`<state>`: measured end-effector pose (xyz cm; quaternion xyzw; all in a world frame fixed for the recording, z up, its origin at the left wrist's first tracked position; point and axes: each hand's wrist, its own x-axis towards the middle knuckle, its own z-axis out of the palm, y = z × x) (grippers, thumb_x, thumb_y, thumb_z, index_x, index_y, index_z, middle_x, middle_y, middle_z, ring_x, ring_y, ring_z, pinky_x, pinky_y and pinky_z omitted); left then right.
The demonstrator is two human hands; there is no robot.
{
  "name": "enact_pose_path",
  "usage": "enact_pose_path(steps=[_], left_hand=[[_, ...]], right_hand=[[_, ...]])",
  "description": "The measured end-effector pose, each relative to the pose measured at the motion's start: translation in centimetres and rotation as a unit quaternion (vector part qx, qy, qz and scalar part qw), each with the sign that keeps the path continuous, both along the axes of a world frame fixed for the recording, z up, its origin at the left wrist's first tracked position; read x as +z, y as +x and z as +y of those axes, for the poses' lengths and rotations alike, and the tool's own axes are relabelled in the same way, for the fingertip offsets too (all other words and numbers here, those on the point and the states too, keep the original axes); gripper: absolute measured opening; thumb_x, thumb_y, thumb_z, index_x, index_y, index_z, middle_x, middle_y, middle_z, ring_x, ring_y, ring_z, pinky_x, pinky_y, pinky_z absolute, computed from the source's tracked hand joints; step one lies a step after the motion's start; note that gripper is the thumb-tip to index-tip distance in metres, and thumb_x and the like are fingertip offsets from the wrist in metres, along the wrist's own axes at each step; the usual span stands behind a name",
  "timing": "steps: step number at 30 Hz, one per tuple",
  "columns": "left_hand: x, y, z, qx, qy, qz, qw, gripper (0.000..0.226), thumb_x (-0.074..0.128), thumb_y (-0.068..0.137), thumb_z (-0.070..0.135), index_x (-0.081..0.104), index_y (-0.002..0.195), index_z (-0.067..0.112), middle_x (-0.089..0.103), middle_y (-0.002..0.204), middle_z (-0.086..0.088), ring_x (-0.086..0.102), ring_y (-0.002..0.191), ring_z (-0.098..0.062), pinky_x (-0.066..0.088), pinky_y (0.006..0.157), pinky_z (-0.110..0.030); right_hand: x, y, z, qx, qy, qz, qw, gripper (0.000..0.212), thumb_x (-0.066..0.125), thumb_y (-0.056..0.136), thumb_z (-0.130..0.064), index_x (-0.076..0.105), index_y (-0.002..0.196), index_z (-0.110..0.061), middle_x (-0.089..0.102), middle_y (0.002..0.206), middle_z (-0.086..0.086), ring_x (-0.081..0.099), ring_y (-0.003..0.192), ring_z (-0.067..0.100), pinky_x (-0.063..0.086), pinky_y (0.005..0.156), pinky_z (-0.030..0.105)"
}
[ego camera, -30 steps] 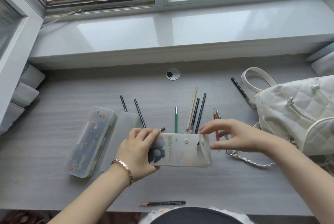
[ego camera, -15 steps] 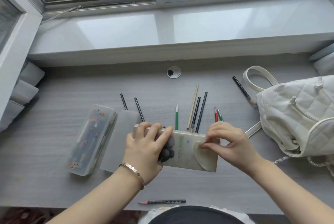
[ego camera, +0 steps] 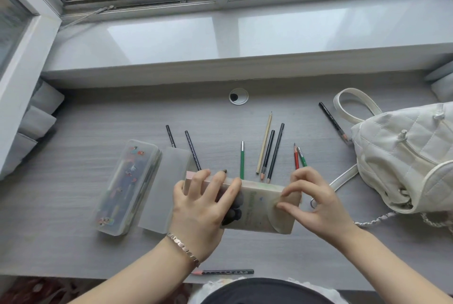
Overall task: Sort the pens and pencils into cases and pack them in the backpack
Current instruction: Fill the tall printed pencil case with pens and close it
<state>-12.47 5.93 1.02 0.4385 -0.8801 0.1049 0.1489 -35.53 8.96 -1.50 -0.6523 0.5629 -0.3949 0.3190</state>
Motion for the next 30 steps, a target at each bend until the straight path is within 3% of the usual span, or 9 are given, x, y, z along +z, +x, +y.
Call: enact_pose_path(steps=[5,8,11,15,19,22,26,28,30], left_hand=[[0.1,-0.6,-0.6,0.005,-0.020,0.022,1.000,0.068,0.068,0.047,0.015,0.052,0.112,0.028,0.047,0.112,0.004,0.045,0.103,-0.025,0.042,0.072,-0.041],[0.2,-1.0,-0.8,-0.006,-0.031,0.020,0.999,0.067,0.067,0.049,0.012,0.052,0.113,0.027,0.047,0.112,0.003,0.045,0.102,-0.026,0.042,0.073,-0.042],[0.0,-1.0,-0.6,-0.015,-0.034,0.019,0.999,0.068,0.067,0.049,0.012,0.052,0.113,0.027,0.047,0.114,0.002,0.045,0.103,-0.026,0.041,0.073,-0.042],[-0.3,-0.4,-0.4,-0.019,-0.033,0.029,0.999,0.067,0.067,0.048,0.014,0.052,0.112,0.027,0.049,0.113,0.003,0.046,0.104,-0.026,0.042,0.074,-0.041],[-1.1,0.8,-0.2,0.008,0.011,0.050,0.999,0.066,0.061,0.050,0.024,0.050,0.115,0.028,0.048,0.114,0.005,0.046,0.102,-0.025,0.046,0.072,-0.039],[-1.6,1.8,0.1,0.077,0.091,0.058,0.991,0.079,0.065,0.039,0.034,0.047,0.115,0.030,0.048,0.109,0.011,0.045,0.096,-0.021,0.050,0.067,-0.037],[-0.8,2.4,-0.1,0.234,0.232,0.029,0.944,0.083,0.052,0.036,0.069,0.050,0.109,0.030,0.059,0.093,0.008,0.056,0.085,-0.022,0.047,0.081,-0.039],[-0.3,4.0,-1.2,0.342,0.303,0.086,0.885,0.082,0.056,0.043,0.074,0.049,0.110,0.027,0.059,0.101,0.002,0.055,0.099,-0.024,0.042,0.090,-0.037],[-0.1,6.5,-2.7,0.436,0.305,0.161,0.831,0.083,0.069,0.053,0.066,0.048,0.118,0.019,0.056,0.115,-0.009,0.049,0.113,-0.029,0.041,0.096,-0.039]], right_hand=[[0.8,-0.3,-1.0,0.013,0.216,-0.183,0.959,0.038,0.075,0.060,-0.028,0.061,0.095,-0.027,0.067,0.090,-0.006,0.062,0.080,-0.002,0.048,0.072,0.010],[1.1,-0.6,-1.7,0.034,0.253,-0.161,0.953,0.028,0.075,0.058,-0.028,0.068,0.085,-0.029,0.070,0.079,-0.009,0.063,0.072,-0.003,0.048,0.064,0.012],[1.1,-0.3,-2.0,0.043,0.262,-0.129,0.955,0.036,0.073,0.048,-0.047,0.068,0.078,-0.027,0.069,0.070,-0.014,0.061,0.065,-0.004,0.046,0.059,0.011],[1.1,-0.1,-2.1,0.038,0.239,-0.109,0.964,0.036,0.072,0.046,-0.051,0.068,0.072,-0.026,0.066,0.066,-0.018,0.057,0.061,-0.005,0.040,0.057,0.008],[1.4,0.9,-2.7,0.047,0.215,-0.037,0.975,0.028,0.071,0.053,-0.053,0.065,0.071,-0.032,0.066,0.068,-0.017,0.059,0.067,-0.003,0.041,0.062,0.010],[2.0,1.8,-4.8,0.074,0.257,0.003,0.964,0.022,0.078,0.066,-0.038,0.065,0.083,-0.032,0.066,0.084,-0.016,0.060,0.079,-0.003,0.046,0.076,0.018],[2.7,3.4,-7.0,0.052,0.209,0.068,0.974,0.059,0.072,0.074,-0.039,0.049,0.126,-0.025,0.050,0.114,-0.010,0.048,0.107,0.003,0.035,0.097,0.019],[2.7,4.3,-7.1,0.047,0.189,0.072,0.978,0.061,0.067,0.077,-0.041,0.045,0.131,-0.022,0.051,0.119,-0.006,0.047,0.112,0.004,0.037,0.101,0.023],[2.3,4.7,-6.9,0.054,0.195,0.090,0.975,0.052,0.064,0.082,-0.039,0.048,0.128,-0.022,0.055,0.121,-0.003,0.049,0.111,0.005,0.039,0.098,0.022]])
